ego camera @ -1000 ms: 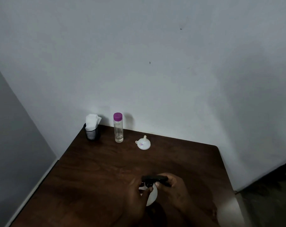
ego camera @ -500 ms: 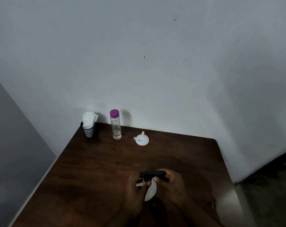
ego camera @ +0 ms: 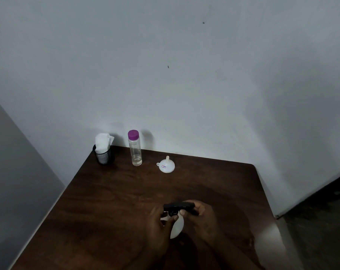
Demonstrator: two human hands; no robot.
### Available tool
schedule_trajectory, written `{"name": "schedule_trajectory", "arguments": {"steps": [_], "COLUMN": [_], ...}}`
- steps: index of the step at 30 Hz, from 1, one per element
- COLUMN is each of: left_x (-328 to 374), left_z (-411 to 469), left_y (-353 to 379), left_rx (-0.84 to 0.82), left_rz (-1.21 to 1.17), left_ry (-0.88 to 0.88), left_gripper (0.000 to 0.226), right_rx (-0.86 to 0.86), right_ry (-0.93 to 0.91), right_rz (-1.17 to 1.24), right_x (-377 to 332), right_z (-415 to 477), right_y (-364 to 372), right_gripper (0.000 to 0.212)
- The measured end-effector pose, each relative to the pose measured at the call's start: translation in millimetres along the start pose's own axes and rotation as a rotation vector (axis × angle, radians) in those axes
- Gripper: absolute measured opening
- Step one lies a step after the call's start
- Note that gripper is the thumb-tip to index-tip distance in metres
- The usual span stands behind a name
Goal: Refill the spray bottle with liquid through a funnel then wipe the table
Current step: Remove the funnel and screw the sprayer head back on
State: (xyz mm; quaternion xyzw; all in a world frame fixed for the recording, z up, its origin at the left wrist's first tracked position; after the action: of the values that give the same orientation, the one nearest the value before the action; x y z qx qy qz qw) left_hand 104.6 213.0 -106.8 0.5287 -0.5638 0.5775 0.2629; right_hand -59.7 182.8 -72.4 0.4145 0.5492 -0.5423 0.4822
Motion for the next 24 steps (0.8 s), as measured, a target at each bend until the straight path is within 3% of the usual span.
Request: {"name": "schedule_trajectory", "arguments": {"steps": [2,4,9,13,15,19,24], "left_x": [1,2,4,8,0,-3,2], "left_z": [-4,-5,4,5,5,2,1], "left_y": [-3,-3,5,7,9,7,3], "left_rx": [-0.041,-0.051,-0.038,-0.019,0.026,-0.035,-0.081], "left_rz": [0.005,0.03,0.006,-0.022,-0.049,-0.046,0.011], "left_ry": [0.026,0.048,-0.092,-0.109,-0.102,-0.024,0.001], "left_gripper": [0.018,0.018,0.043,0.057,0.041,0.02,0.034], "right_rx": [-0.007,-0.01,-0.022,-0.018,-0.016,-0.014,-0.029], "right_ry": [-0.003,-0.008,-0.022,-0.035,-0.039,-0.063,-0.039], "right_rz": [0.004,0.0,0.01,0.004,0.003,-0.011,-0.023], "right_x": [-2,-4,-4,-4,-4,-5,-4], "right_z": [0,0,1,0,0,0,0], "right_y": [0,0,0,0,-2,-3,-3], "right_gripper": [0.021,0.021,0.022,0.023,0.023,0.021,0.023]}}
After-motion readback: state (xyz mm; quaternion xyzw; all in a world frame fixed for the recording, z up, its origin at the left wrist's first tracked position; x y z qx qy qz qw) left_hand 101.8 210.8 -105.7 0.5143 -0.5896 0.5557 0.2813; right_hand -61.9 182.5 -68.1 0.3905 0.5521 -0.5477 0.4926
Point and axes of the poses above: each hand's wrist, its own z-axis towards the middle knuckle, its own y-axis out of the palm, x = y × z, the point moved 2 cm from there along z, towards the middle knuckle, and after that the axes turned 12 degrees about -y, right-handed, at the moved point
